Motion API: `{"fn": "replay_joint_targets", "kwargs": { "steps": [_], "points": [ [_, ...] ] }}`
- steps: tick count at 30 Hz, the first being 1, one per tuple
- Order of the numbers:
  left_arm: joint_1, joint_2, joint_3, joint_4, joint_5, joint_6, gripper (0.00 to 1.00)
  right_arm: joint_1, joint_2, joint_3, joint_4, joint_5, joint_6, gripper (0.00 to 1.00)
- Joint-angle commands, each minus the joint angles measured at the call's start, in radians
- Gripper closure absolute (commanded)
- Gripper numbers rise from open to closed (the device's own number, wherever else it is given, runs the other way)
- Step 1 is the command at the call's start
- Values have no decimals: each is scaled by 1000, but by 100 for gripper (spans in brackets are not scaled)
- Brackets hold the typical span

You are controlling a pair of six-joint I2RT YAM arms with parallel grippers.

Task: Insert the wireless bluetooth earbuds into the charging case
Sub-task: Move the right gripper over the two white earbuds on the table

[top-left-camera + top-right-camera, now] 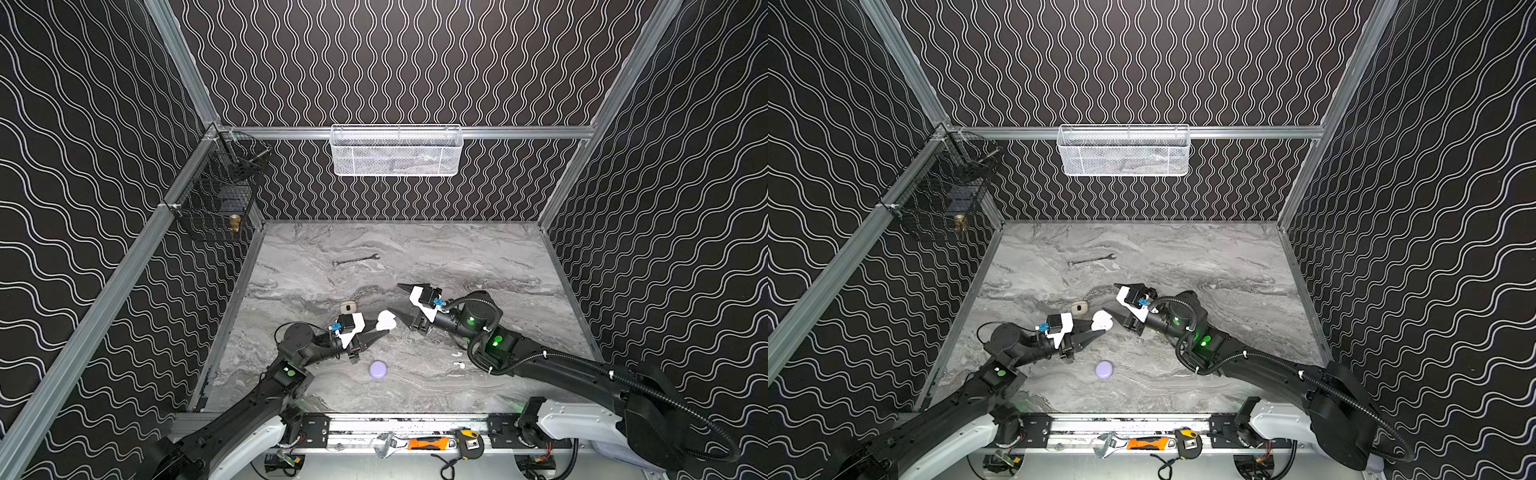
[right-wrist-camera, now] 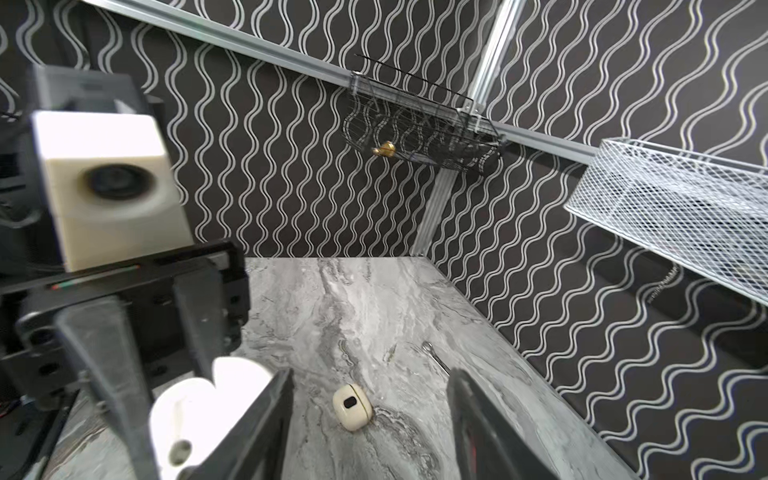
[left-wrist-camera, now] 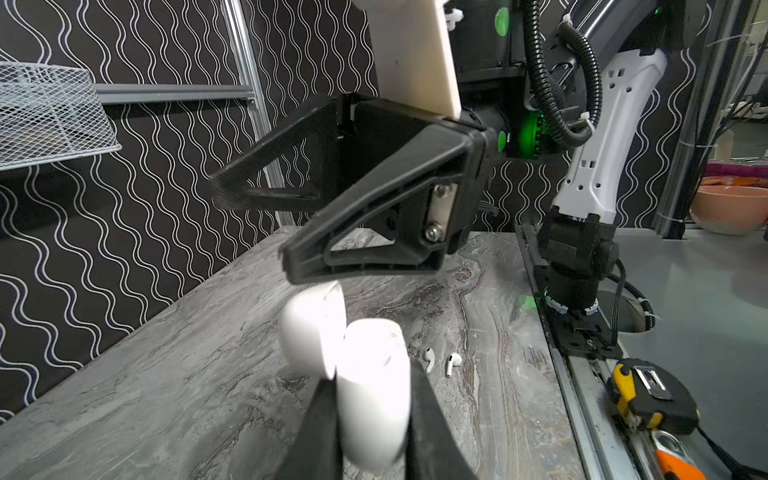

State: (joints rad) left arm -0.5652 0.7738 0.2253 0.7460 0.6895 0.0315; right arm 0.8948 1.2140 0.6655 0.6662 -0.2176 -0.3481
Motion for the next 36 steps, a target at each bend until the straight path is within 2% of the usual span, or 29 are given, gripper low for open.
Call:
{"fn": "replay_joint_targets", "kwargs": {
  "steps": [1,5,9,12,15,18,20,23,25,28,33,36],
  "points": [
    [0,6,-6,94,28,-15,100,1,7,11,29,42,19,37],
    [0,45,-13,135,28,-39,100,1,-13,25,28,93,71,35],
    [3,107,-35,254,-14,-77,100,-1,-35,57,32,235,211,34],
    [3,214,-40,401,-152,-149,100,-16,6,158,-92,365,337,35],
    [2,283,-43,507,-303,-211,100,-38,63,287,-271,465,495,42],
    [4,306,-47,526,-274,-172,100,-42,68,327,-400,535,665,43],
    [3,304,-56,485,-297,-189,100,-42,36,311,-470,534,772,46],
    [3,292,-64,498,-283,-173,100,-40,-31,197,-551,557,914,51],
    [3,266,-74,490,-296,-161,100,-39,-96,134,-709,596,1035,53],
    [2,254,-61,464,-261,-166,100,-36,-173,81,-938,595,1119,54],
    [3,338,-64,560,-228,-171,100,-36,-228,13,-1174,514,1154,52],
    [3,367,-72,609,-222,-172,100,-38,-223,-72,-1101,408,1128,50]
  ]
}}
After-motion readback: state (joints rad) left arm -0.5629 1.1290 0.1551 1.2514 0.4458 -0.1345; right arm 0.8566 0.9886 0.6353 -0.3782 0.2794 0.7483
